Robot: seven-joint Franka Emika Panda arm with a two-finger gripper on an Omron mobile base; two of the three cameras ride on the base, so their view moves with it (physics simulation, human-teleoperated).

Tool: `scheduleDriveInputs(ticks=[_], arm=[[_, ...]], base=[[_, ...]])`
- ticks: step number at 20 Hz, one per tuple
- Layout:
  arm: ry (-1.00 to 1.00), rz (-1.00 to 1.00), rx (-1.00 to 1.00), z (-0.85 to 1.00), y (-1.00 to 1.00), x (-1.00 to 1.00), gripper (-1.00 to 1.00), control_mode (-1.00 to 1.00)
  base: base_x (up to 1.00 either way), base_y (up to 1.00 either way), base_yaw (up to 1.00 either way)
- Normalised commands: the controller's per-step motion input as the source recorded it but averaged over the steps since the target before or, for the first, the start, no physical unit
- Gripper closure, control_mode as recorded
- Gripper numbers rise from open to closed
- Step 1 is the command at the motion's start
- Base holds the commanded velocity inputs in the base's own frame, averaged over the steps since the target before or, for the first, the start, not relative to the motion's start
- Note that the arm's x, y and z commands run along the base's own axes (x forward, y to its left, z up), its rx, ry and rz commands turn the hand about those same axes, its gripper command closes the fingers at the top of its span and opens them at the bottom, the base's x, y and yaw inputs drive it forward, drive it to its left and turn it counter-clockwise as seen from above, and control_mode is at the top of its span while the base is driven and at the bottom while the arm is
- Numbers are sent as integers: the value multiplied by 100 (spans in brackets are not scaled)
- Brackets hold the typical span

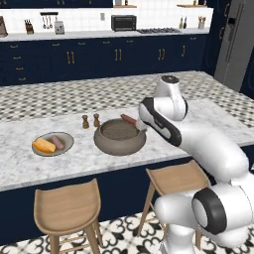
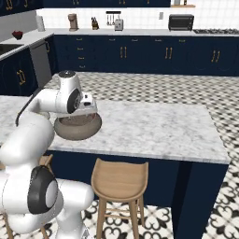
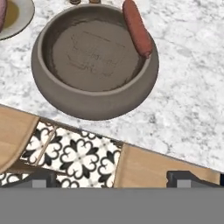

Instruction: Place one bun and one sausage from the bowl on each plate.

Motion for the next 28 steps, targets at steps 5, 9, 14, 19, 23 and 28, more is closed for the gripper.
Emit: scheduleDriveInputs(ticks=[5,9,14,19,23,28], arm=[[16,2,-5,11,10,100,-100,-100],[4,1,0,-10,0,100,-100,-100],[-2,3,0,-46,8,90,-100,-100],[-8,0,0,-56,17,30,-100,-100],[-5,0,0,-40,0,-9,-100,-100],[-1,0,0,-6,5,47,-100,-100]], base=[[0,0,0],[0,0,0],[0,0,0],[0,0,0],[0,0,0],[0,0,0]])
